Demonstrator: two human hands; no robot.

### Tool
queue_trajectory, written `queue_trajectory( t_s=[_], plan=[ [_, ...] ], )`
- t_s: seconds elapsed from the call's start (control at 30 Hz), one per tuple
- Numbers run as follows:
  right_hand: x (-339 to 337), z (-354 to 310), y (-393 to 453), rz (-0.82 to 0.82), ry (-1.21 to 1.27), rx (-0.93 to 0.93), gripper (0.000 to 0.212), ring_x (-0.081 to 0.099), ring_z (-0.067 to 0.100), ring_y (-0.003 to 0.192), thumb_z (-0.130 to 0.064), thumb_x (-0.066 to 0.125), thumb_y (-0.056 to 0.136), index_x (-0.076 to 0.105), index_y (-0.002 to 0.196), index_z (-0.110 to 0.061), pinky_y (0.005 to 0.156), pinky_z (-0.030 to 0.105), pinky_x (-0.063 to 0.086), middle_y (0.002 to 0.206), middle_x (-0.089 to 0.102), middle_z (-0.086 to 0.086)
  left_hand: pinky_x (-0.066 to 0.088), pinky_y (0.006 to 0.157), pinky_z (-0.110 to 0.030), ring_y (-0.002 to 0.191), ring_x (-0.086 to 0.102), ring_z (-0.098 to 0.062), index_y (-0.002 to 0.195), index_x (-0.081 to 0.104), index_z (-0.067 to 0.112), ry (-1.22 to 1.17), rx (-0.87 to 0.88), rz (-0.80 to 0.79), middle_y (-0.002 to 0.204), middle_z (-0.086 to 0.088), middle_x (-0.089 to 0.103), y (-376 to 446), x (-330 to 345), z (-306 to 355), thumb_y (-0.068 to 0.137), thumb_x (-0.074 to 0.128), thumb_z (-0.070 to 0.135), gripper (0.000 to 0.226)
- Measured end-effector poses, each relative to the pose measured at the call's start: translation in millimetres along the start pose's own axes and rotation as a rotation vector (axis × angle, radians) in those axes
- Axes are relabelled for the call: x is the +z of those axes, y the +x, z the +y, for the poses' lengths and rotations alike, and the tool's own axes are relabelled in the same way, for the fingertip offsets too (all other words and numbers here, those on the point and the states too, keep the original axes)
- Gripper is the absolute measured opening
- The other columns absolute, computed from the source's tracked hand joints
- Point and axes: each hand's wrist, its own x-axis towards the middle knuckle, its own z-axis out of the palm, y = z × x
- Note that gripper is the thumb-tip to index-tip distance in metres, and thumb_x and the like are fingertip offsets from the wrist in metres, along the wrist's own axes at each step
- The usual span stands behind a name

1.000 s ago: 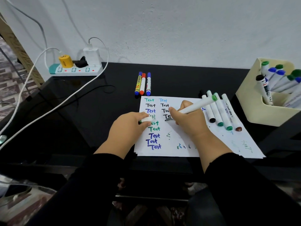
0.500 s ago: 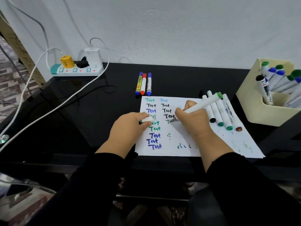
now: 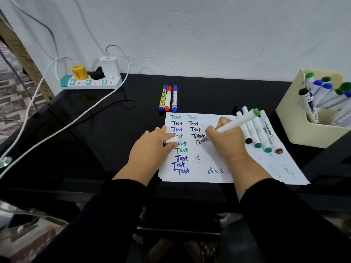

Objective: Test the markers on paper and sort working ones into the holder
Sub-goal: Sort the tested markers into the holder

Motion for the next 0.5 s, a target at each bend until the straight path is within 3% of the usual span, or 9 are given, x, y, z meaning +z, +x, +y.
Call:
queue_trajectory(
  t_s=[0.1, 0.2, 0.33, 0.5],
  plan=[
    [0.0, -0.3, -0.6, -0.008, -0.03, -0.009, 0.038, 0.027, 0.008, 0.046, -0.009, 0.054, 0.082, 0.024, 0.061, -0.017, 0.039, 0.014, 0.023, 0.053, 0.027, -0.004, -0.001, 0.116, -0.037, 0.145, 0.004, -0.016, 0.138, 0.041, 0.034, 0.055, 0.009, 0.024, 0.157, 0.002, 0.011, 1.5, 2.2, -4.8, 0.095, 0.042, 0.047, 0.045],
    [-0.9, 0.3, -0.5, -0.012, -0.006, -0.009, 0.038, 0.028, 0.007, 0.04, -0.006, 0.052, 0.08, 0.023, 0.06, -0.018, 0.038, 0.013, 0.021, 0.055, 0.024, -0.004, -0.002, 0.116, -0.039, 0.145, 0.002, -0.018, 0.137, 0.041, 0.038, 0.004, -0.014, 0.01, 0.157, 0.001, 0.014, 0.9, 3.7, -7.3, 0.094, 0.042, 0.049, 0.045],
    [-1.0, 1.5, 0.2, 0.0, 0.034, 0.008, 0.037, 0.023, 0.008, 0.046, -0.007, 0.053, 0.08, 0.023, 0.06, -0.018, 0.039, 0.014, 0.02, 0.055, 0.024, -0.004, -0.001, 0.116, -0.039, 0.145, 0.005, -0.017, 0.137, 0.04, 0.039, -0.038, -0.037, -0.009, 0.156, 0.002, 0.016, 1.0, 3.2, -6.4, 0.094, 0.043, 0.049, 0.045],
    [-0.8, 1.2, 0.4, 0.017, 0.026, 0.021, 0.036, 0.026, 0.007, 0.039, -0.005, 0.051, 0.08, 0.024, 0.06, -0.018, 0.039, 0.014, 0.021, 0.042, 0.028, -0.008, 0.0, 0.116, -0.04, 0.145, 0.008, -0.018, 0.137, 0.04, 0.039, -0.035, -0.028, -0.004, 0.156, 0.001, 0.017, 0.3, 3.9, -6.8, 0.094, 0.043, 0.048, 0.044]
  ],
)
